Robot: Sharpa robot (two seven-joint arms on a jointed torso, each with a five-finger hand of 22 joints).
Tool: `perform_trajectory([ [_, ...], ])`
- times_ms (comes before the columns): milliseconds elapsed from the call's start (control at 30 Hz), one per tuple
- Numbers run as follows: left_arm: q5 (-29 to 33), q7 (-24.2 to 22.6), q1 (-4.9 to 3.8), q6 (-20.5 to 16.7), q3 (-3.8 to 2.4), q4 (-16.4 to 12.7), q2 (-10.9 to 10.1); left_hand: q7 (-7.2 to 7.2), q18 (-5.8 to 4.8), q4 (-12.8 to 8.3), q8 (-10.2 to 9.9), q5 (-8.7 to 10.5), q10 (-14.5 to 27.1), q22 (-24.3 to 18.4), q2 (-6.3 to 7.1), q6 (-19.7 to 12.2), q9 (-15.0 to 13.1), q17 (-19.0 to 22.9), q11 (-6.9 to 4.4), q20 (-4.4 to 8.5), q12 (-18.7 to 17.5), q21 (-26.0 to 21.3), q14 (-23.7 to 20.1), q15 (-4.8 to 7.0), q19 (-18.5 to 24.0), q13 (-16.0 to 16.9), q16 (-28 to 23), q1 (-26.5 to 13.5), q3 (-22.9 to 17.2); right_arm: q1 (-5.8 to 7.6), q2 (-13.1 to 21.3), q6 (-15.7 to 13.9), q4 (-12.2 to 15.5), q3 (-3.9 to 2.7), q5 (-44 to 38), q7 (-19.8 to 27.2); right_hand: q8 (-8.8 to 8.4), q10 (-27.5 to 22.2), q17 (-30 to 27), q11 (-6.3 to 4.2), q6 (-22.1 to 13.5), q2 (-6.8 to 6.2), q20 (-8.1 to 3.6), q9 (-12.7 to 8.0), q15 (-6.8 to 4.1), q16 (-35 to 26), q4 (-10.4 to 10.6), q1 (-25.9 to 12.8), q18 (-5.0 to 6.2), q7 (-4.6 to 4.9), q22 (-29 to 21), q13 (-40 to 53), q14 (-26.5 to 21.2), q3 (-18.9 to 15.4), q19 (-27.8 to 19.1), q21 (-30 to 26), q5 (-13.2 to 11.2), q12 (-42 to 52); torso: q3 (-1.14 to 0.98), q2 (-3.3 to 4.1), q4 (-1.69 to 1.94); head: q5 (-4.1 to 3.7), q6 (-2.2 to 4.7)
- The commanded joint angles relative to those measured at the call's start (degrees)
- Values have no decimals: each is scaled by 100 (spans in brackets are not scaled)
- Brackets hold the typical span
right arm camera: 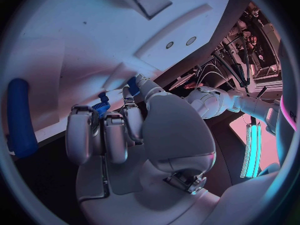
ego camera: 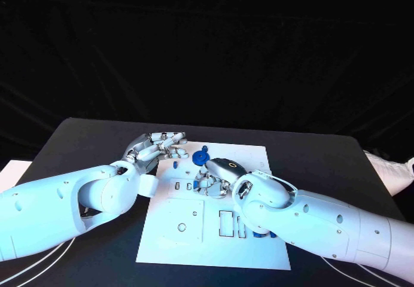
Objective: Assemble the parts on the task board
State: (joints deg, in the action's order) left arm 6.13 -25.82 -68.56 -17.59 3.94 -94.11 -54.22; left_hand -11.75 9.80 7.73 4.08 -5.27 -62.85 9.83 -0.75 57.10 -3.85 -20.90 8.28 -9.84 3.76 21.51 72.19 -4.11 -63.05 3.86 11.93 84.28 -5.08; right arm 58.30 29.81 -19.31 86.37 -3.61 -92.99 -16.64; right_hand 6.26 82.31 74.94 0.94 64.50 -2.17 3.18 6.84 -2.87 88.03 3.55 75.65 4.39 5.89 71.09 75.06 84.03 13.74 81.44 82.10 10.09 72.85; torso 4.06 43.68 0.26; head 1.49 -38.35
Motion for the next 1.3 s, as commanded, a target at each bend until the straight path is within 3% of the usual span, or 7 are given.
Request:
perform_trajectory([
  [33, 21, -7, -3, 118, -4, -9, 16, -24, 46, -3, -34, 13, 43, 5, 48, 2, 7, -6, 2, 1, -17, 30, -35, -2, 30, -7, -34, 0, -27, -11, -22, 197, -28, 8, -110, -74, -38, -52, 1105, 18, -63, -32, -4, -9, -4, -45, 25, -67, -60, 9, -12, 176, 508, -25, -18, -18, 19, -59, -4, 7, -3, 0, 1],
  [367, 21, 5, -3, 113, -4, -8, 28, -25, 46, -5, -34, 13, 46, 6, 50, 0, 7, -10, 3, 0, -17, 31, -38, -3, 34, -7, -38, -2, -32, -13, -35, 342, -68, 15, -186, -112, -140, -161, 1007, 72, -197, -123, 32, -19, 39, -110, 29, -139, -48, 72, -82, 55, 484, -74, -50, -59, 39, -254, -5, 5, -3, 18, -1],
  [867, 21, 14, -3, 118, -4, -3, 33, -24, 46, -8, -36, 12, 52, 7, 52, -5, 8, -16, 4, -1, -19, 33, -40, -4, 38, -8, -42, -5, -39, -14, -37, 316, -65, 20, -218, -134, -225, -208, 952, 116, -316, -204, 68, -25, 77, -149, 48, -217, -44, 123, -106, 8, 472, -126, -58, -79, 52, -339, -1, 2, 2, -8, -17],
  [1300, 20, 22, -3, 125, -4, -4, 31, -25, 45, -11, -38, 12, 57, 8, 57, -10, 8, -20, 5, -1, -20, 33, -41, -5, 41, -8, -46, -7, -43, -14, -38, 240, -64, 21, -242, -175, -272, -398, 802, 175, -558, -317, 120, -29, 127, -260, 153, -394, -26, 181, -201, -228, 435, -304, -98, -139, -178, -698, 0, 1, 3, -21, -10],
])
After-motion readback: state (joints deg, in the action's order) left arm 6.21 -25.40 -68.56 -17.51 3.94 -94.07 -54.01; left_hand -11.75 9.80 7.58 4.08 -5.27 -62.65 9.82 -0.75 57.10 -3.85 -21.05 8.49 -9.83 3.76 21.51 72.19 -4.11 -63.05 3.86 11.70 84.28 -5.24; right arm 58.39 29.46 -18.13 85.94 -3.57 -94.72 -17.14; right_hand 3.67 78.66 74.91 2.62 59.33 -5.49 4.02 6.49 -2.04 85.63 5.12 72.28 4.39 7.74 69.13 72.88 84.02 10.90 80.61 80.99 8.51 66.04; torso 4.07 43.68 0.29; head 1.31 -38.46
